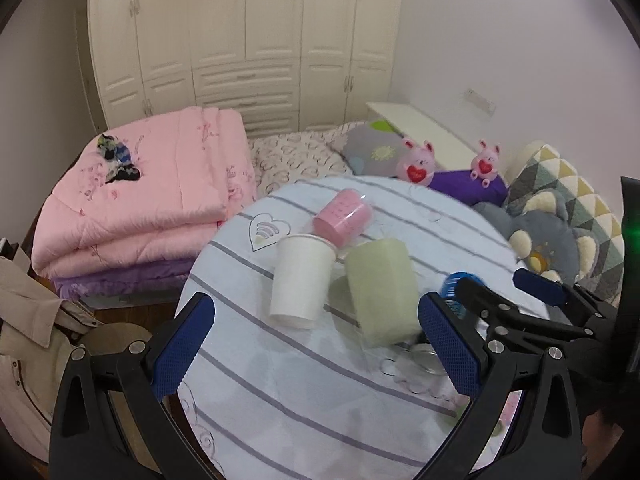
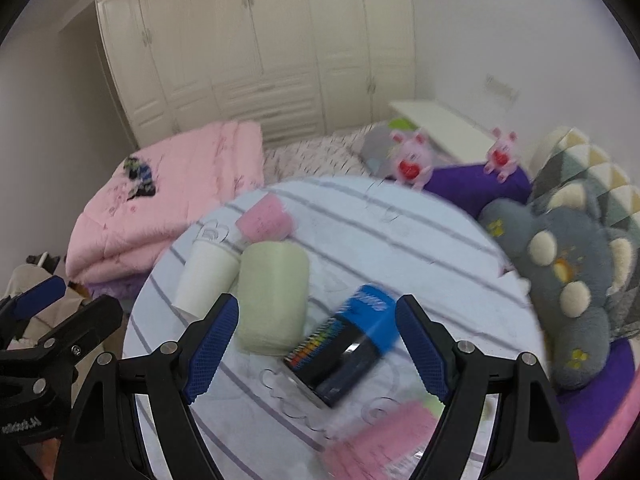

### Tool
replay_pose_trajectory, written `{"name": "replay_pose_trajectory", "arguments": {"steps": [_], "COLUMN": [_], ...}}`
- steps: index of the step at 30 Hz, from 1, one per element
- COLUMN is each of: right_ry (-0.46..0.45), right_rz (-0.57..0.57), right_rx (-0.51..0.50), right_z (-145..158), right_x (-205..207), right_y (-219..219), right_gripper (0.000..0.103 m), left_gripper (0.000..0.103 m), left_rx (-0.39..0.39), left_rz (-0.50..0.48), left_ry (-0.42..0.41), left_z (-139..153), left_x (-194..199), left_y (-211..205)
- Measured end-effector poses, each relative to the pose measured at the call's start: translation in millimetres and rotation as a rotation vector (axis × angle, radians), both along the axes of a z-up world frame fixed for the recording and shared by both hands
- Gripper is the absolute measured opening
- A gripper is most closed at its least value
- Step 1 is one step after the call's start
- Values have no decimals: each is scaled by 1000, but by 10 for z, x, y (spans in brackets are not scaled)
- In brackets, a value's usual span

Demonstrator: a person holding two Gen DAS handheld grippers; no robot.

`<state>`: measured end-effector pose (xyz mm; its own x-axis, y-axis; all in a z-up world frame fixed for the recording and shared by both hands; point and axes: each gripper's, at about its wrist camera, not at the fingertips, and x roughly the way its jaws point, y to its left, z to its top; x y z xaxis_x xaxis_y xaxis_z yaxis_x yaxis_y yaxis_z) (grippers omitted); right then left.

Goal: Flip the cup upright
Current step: 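Move the right gripper to the lying pale green cup and close on it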

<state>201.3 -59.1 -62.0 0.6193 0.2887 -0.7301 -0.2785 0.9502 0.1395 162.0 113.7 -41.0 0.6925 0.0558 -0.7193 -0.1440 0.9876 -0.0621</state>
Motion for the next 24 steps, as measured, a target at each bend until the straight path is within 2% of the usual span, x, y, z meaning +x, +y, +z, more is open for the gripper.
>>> {"name": "replay_pose_trajectory", "arguments": {"steps": [5,11,15,21,24], "right_ry": [84,192,270,357,353], "right_rz": [10,9,13,50,67], "right_rx": [-11,-28,-52,0,-6], "right_z": [-215,-447,-619,-751,-787], "right_x": [267,570,764,870,853], "right_y": [213,379,492,635,711], "right_gripper": [82,82,83,85,85], "left_gripper": [103,103,103,103,103], "left_rx": [-37,-44,-59,-78,-83], "left_rz": [16,15,12,39,41], "left_ry": [40,78,81,95,95], "left_z": [-165,-341,-426,-504,-506], "left_x": [270,526,606,634,607], "left_y": [217,359,430,573,605]}}
